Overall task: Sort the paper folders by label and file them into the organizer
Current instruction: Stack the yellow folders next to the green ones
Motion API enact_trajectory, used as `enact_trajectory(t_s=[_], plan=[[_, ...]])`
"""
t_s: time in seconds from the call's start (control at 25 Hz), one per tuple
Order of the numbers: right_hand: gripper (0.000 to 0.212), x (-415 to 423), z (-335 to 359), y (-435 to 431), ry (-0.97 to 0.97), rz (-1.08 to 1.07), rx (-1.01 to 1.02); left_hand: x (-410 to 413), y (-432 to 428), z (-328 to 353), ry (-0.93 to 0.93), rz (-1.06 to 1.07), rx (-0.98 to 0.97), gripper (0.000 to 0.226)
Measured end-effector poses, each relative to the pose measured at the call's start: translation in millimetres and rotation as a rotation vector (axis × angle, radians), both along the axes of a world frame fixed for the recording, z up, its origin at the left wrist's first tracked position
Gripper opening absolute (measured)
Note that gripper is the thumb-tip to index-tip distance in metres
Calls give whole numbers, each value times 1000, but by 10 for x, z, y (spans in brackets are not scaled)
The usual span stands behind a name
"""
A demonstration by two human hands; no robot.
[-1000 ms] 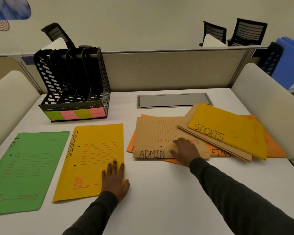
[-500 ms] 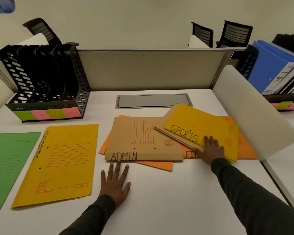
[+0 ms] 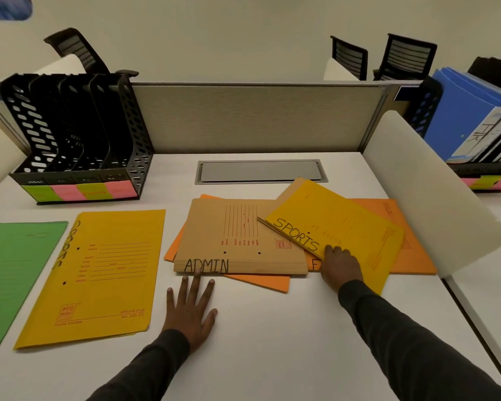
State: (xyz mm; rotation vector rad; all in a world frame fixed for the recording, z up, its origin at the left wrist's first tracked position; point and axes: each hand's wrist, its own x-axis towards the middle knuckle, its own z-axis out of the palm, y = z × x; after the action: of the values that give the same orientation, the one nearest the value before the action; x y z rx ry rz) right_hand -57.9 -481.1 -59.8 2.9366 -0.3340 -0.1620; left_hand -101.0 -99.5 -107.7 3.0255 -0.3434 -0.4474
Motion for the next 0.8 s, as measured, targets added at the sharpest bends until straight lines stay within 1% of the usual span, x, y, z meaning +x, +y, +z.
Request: enact_trajectory(t_s=[0.08, 0.16, 0.24, 0.32, 0.36, 0.4, 0.44, 0.48, 0.56, 0.6, 0.64, 0.68, 0.72, 0.8], plan=[[28, -8, 63, 40, 52, 58, -38, 6, 0, 23, 2, -6, 11, 97], [25, -6, 185, 116, 85, 110, -20, 27, 2, 53, 24, -7, 33, 93], [24, -26, 336, 325, 80, 142, 45, 50, -30, 141, 70, 8, 70, 84], [22, -67, 507, 689, 50, 168, 138, 61, -107, 292, 61, 37, 36, 82], [21, -89, 589, 925, 38, 189, 184, 55, -143, 379, 20, 56, -42, 80], [20, -116, 663, 1168, 26, 212, 222, 44, -192, 472, -17, 94, -182, 75], [19, -149, 730, 1426, 11, 232, 258, 40, -226, 579, -12, 158, -388, 69], [19, -182, 792, 1696, -9, 248, 299, 48, -231, 710, 81, 255, -648, 63], [21, -270, 887, 2236, -50, 296, 404, 91, -165, 949, 454, 554, -1194, 52], [24, -320, 910, 2489, -58, 322, 461, 126, -76, 1009, 584, 697, -1375, 48], [27, -367, 918, 2714, -55, 349, 504, 154, 39, 1036, 630, 802, -1471, 42], [30, -399, 918, 2907, -47, 380, 527, 181, 186, 1044, 621, 876, -1505, 34], [34, -413, 907, 3048, -40, 402, 542, 204, 353, 1047, 568, 926, -1505, 29], [46, -387, 874, 3234, -13, 380, 599, 275, 802, 1043, 448, 946, -1484, 20]])
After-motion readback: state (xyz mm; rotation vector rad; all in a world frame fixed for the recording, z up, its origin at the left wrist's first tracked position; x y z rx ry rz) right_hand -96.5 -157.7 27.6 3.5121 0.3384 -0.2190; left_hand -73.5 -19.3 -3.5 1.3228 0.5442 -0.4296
